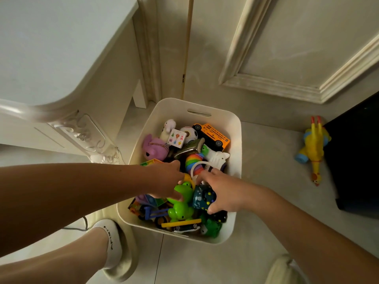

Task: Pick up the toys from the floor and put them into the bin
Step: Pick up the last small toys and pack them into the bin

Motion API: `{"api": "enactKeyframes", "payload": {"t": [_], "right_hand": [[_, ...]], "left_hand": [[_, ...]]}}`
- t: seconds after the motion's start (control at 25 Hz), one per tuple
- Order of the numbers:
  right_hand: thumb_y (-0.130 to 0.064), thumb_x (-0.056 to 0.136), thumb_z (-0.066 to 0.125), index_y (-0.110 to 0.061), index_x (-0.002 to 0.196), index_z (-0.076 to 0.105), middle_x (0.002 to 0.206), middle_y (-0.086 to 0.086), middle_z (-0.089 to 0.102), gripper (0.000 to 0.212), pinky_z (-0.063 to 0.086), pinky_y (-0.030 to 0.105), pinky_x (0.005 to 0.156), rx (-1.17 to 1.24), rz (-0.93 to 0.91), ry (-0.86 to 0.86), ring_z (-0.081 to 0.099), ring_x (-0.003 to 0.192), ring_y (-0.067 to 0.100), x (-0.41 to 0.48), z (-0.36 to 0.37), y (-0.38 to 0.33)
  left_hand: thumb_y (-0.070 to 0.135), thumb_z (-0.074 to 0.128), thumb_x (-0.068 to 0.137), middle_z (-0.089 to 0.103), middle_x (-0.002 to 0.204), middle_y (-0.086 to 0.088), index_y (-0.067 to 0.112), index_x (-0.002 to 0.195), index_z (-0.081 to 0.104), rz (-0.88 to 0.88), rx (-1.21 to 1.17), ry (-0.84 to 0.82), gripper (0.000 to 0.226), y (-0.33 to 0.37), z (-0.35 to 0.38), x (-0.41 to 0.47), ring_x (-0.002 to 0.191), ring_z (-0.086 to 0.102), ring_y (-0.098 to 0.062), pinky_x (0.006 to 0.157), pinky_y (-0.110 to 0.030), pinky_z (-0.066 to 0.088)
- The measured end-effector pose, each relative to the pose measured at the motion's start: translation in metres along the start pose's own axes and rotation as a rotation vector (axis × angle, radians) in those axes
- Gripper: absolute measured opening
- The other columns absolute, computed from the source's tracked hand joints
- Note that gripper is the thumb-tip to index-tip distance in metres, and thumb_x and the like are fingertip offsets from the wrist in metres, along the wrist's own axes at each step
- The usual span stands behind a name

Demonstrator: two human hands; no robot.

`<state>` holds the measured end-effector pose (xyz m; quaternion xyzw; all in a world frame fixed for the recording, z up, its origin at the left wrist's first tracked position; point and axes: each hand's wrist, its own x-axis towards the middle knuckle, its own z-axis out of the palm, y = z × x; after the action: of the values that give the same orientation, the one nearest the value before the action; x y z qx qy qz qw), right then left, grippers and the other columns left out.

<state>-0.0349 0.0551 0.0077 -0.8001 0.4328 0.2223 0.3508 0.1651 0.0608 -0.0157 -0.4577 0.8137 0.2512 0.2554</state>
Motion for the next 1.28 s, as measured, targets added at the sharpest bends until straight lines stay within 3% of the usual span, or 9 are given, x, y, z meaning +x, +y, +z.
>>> {"api": "enactKeyframes", "payload": {"t": [0.2,0.36,0.48,0.6,0.72,0.84,1.04,1.12,1.28], "right_hand": [[-0.03,0.079,0.073,-0.035,0.141,0.032,0.128,0.005,0.051,0.075,0.049,0.039,0.089,-0.143,0.064,0.245,0.054,0.114,0.029,0.002,0.0,0.009],[-0.03,0.078,0.072,-0.036,0.139,0.035,0.124,0.006,0.054,0.072,0.05,0.036,0.084,-0.15,0.032,0.211,0.057,0.108,0.029,0.003,0.011,0.001],[-0.043,0.07,0.071,-0.04,0.126,0.051,0.115,-0.007,0.062,0.06,0.049,0.023,0.068,0.185,0.115,0.213,0.062,0.093,0.012,0.009,-0.025,0.002],[-0.049,0.068,0.071,-0.039,0.12,0.054,0.106,-0.012,0.06,0.055,0.048,0.026,0.074,0.449,0.151,0.401,0.06,0.093,0.008,0.032,-0.06,0.001],[-0.043,0.073,0.075,-0.025,0.124,0.051,0.104,-0.009,0.055,0.06,0.042,0.026,0.078,0.532,0.162,0.619,0.056,0.099,0.013,0.069,-0.064,-0.007],[-0.033,0.08,0.073,-0.019,0.124,0.049,0.111,-0.003,0.059,0.052,0.041,0.02,0.067,0.686,0.161,0.738,0.057,0.094,0.014,0.105,-0.067,-0.008],[-0.017,0.083,0.072,-0.022,0.135,0.05,0.126,0.004,0.039,0.057,0.032,0.017,0.097,0.427,0.096,0.83,0.05,0.115,0.02,0.14,-0.07,0.001],[-0.017,0.082,0.072,-0.023,0.137,0.051,0.121,0.003,0.037,0.059,0.034,0.018,0.099,0.331,0.059,0.842,0.051,0.112,0.02,0.146,-0.071,0.005],[-0.015,0.08,0.072,-0.019,0.128,0.056,0.123,0.007,0.045,0.051,0.049,0.034,0.089,0.177,-0.027,0.899,0.058,0.102,0.025,0.16,-0.062,-0.007]], "left_hand": [[0.058,0.052,0.088,0.04,0.124,-0.008,0.018,0.13,0.049,-0.01,0.057,-0.006,0.058,0.004,-0.004,0.003,0.092,0.051,-0.02,0.068,-0.031,0.04],[0.063,0.051,0.086,0.042,0.123,-0.005,0.02,0.13,0.049,-0.012,0.017,0.012,0.061,0.003,-0.003,-0.001,0.1,0.053,-0.022,0.075,-0.033,0.044],[0.062,0.045,0.089,0.049,0.116,0.001,0.026,0.12,0.056,-0.061,-0.081,0.29,0.049,-0.011,-0.015,0.0,0.106,0.054,-0.021,0.092,-0.04,0.045],[0.042,0.039,0.094,0.05,0.128,-0.002,0.023,0.125,0.054,-0.18,0.087,0.534,0.039,-0.044,-0.025,0.006,0.12,0.046,-0.024,0.102,-0.041,0.039],[0.037,0.038,0.095,0.032,0.151,-0.013,0.01,0.142,0.039,-0.152,0.301,0.387,0.054,-0.063,-0.024,0.016,0.14,0.025,-0.03,0.116,-0.042,0.023],[0.03,0.061,0.082,0.032,0.149,-0.012,0.006,0.145,0.032,-0.216,0.144,0.392,0.073,-0.067,-0.04,0.039,0.138,0.03,-0.026,0.116,-0.033,0.024],[0.035,0.041,0.096,0.046,0.139,-0.01,0.015,0.133,0.049,-0.25,0.387,0.318,0.043,-0.079,-0.055,0.067,0.131,0.038,-0.028,0.112,-0.042,0.024],[0.037,0.041,0.095,0.053,0.127,-0.007,0.02,0.124,0.057,-0.263,0.437,0.321,0.037,-0.078,-0.057,0.067,0.12,0.046,-0.027,0.111,-0.045,0.024],[0.039,0.041,0.093,0.053,0.121,-0.006,0.019,0.122,0.061,-0.264,0.451,0.288,0.04,-0.081,-0.048,0.054,0.115,0.048,-0.027,0.113,-0.049,0.02]]}}
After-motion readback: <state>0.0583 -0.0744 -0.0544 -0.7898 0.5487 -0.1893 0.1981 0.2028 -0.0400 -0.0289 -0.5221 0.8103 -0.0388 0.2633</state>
